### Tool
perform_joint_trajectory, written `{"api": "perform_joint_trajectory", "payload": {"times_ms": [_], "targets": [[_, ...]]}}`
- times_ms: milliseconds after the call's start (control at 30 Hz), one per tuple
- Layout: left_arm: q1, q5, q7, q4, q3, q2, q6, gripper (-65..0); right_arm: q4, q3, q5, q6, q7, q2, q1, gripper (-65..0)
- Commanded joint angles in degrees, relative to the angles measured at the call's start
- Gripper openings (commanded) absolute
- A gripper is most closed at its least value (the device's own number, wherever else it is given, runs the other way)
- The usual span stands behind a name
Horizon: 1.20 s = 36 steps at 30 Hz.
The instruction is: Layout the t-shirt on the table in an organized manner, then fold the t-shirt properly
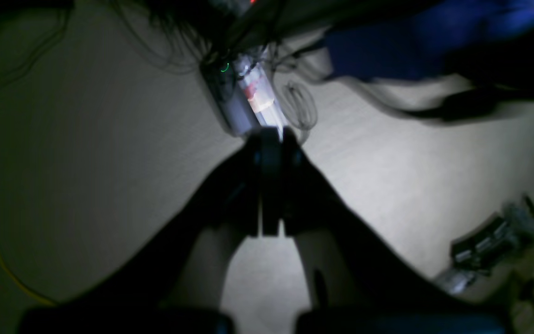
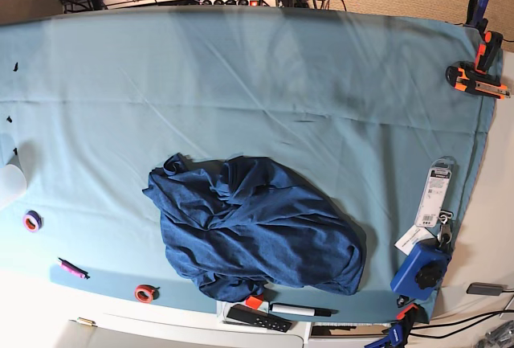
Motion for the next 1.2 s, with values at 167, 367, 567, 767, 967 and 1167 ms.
{"api": "perform_joint_trajectory", "payload": {"times_ms": [167,367,567,767,967,1167], "targets": [[9.0,0.9,2.7,17.3,-9.2,-4.0,-4.0,-65.0,16.2,1.1,-0.1,-0.7,-0.2,0.8,-7.5,-65.0],[10.5,-1.1,5.6,28.3,-20.5,-4.0,-8.1,-65.0,25.9,1.4,-0.1,-0.7,-1.9,0.7,-8.4,-65.0],[10.4,-5.8,5.6,31.2,-29.8,-3.9,-9.7,-65.0,32.8,1.4,-0.1,-1.8,-1.9,0.7,-7.4,-65.0],[6.0,-7.7,5.6,31.2,-33.4,-3.6,-9.5,-65.0,36.4,1.4,-0.2,-4.8,-1.8,0.7,-2.3,-65.0],[-2.1,-7.7,5.6,31.2,-33.4,-3.4,-9.6,-65.0,36.4,1.3,-5.5,-4.8,-1.9,-2.8,7.2,-65.0],[-10.3,-7.7,5.6,31.2,-33.2,0.2,-9.6,-65.0,36.4,1.3,-6.4,-4.6,-2.1,-8.3,16.8,-65.0]]}}
